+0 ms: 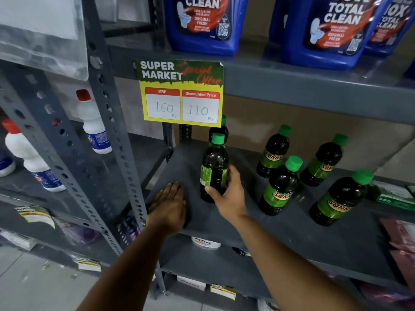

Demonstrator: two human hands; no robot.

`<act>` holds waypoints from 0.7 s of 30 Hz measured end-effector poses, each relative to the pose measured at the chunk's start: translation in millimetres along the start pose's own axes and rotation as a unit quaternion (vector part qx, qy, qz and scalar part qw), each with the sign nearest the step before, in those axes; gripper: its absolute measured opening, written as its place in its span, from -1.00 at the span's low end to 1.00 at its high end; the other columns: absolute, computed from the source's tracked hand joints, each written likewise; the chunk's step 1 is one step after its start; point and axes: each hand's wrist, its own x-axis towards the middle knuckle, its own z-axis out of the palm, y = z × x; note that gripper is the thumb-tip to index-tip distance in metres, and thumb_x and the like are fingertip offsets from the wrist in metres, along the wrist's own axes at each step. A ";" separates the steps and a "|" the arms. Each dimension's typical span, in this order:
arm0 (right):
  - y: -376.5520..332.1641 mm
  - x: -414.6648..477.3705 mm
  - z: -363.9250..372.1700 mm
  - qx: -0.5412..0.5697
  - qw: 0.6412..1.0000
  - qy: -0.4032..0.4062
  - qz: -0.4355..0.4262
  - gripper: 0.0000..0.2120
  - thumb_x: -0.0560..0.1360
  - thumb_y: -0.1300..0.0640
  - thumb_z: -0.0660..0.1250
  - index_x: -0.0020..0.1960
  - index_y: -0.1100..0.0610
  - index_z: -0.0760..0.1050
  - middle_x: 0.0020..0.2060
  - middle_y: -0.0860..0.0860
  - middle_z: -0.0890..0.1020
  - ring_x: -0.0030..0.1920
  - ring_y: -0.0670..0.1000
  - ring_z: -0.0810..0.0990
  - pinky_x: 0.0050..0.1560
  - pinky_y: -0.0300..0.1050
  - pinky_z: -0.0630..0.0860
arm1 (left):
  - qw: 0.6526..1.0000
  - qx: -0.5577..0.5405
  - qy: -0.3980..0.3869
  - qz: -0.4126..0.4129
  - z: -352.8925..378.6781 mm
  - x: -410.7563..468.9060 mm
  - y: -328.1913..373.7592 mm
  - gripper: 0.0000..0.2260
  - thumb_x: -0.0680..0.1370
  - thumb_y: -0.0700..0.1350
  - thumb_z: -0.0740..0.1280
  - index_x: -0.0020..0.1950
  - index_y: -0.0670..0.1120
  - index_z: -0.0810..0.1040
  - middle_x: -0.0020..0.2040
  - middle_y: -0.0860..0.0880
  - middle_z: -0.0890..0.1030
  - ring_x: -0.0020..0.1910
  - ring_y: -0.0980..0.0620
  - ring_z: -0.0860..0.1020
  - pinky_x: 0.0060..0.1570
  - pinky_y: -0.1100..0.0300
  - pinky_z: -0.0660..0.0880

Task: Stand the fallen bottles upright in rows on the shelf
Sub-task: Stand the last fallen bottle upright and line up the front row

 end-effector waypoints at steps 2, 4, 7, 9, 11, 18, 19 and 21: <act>2.4 -1.9 -0.3 -0.031 0.999 -0.013 -0.018 -0.25 0.34 0.08 0.56 0.41 0.01 0.27 0.21 -0.03 0.55 0.22 -0.05 0.53 0.22 -0.12 0.45 | 1.000 0.004 -0.005 0.002 -1.0 0.1 0.7 -0.44 0.56 0.05 -0.11 0.54 -0.13 0.03 0.59 -0.10 0.08 0.57 -0.05 0.01 0.55 0.01 0.00; 5.2 -5.0 1.7 -0.038 0.999 -0.017 -0.025 -0.26 0.33 0.10 0.56 0.39 -0.01 0.28 0.19 -0.04 0.54 0.22 -0.04 0.53 0.22 -0.11 0.46 | 1.000 0.005 -0.011 0.001 -1.3 0.8 1.8 -0.45 0.57 0.05 -0.11 0.54 -0.12 0.02 0.59 -0.09 0.07 0.57 -0.05 0.00 0.55 0.00 0.01; 6.3 -3.7 3.1 -0.024 0.999 -0.033 -0.009 -0.20 0.28 0.12 0.52 0.42 -0.09 0.23 0.17 -0.11 0.54 0.20 -0.14 0.54 0.16 -0.27 0.46 | 1.000 0.005 -0.008 0.001 -0.6 0.2 1.7 -0.45 0.58 0.05 -0.10 0.54 -0.12 0.03 0.59 -0.08 0.07 0.57 -0.04 0.00 0.55 0.00 0.01; 7.6 1.3 2.0 -0.001 0.998 -0.061 0.029 -0.13 0.25 0.14 0.47 0.47 -0.13 0.17 0.15 -0.15 0.56 0.17 -0.17 0.55 0.06 -0.39 0.46 | 1.000 0.006 -0.008 0.002 0.2 0.2 0.6 -0.45 0.57 0.06 -0.10 0.54 -0.11 0.03 0.59 -0.08 0.07 0.57 -0.03 0.00 0.55 0.00 0.00; 6.3 7.5 1.7 0.000 0.996 -0.077 0.055 -0.14 0.28 0.16 0.49 0.48 -0.07 0.19 0.12 -0.17 0.57 0.17 -0.10 0.57 0.07 -0.33 0.49 | 1.000 0.007 -0.003 0.002 1.2 -0.2 -0.6 -0.44 0.57 0.06 -0.09 0.54 -0.11 0.03 0.59 -0.08 0.07 0.57 -0.04 0.00 0.55 0.01 0.00; -0.8 15.5 4.7 -0.031 0.993 -0.110 0.040 -0.29 0.21 0.18 0.51 0.30 0.00 0.34 0.10 0.07 0.55 0.13 0.06 0.56 0.12 0.04 0.52 | 1.000 0.008 -0.004 0.003 2.9 0.0 -2.3 -0.45 0.57 0.07 -0.09 0.54 -0.10 0.05 0.59 -0.09 0.08 0.57 -0.04 0.00 0.55 -0.01 -0.01; 0.5 13.2 4.1 -0.034 0.991 -0.120 0.051 -0.30 0.23 0.15 0.53 0.31 -0.01 0.33 0.08 0.01 0.56 0.10 0.01 0.56 0.08 -0.04 0.51 | 1.000 0.009 0.000 0.003 3.1 0.0 -2.4 -0.45 0.57 0.07 -0.10 0.54 -0.10 0.06 0.59 -0.09 0.09 0.57 -0.05 0.01 0.55 -0.01 0.00; 2.7 9.6 3.8 -0.091 0.991 -0.091 0.046 -0.25 0.22 0.00 0.59 0.30 0.00 0.31 0.12 -0.05 0.52 0.14 -0.06 0.49 0.10 -0.15 0.44 | 1.000 0.012 0.004 0.004 3.2 0.5 -2.7 -0.44 0.56 0.07 -0.11 0.53 -0.10 0.07 0.59 -0.09 0.10 0.57 -0.05 0.03 0.54 -0.01 0.02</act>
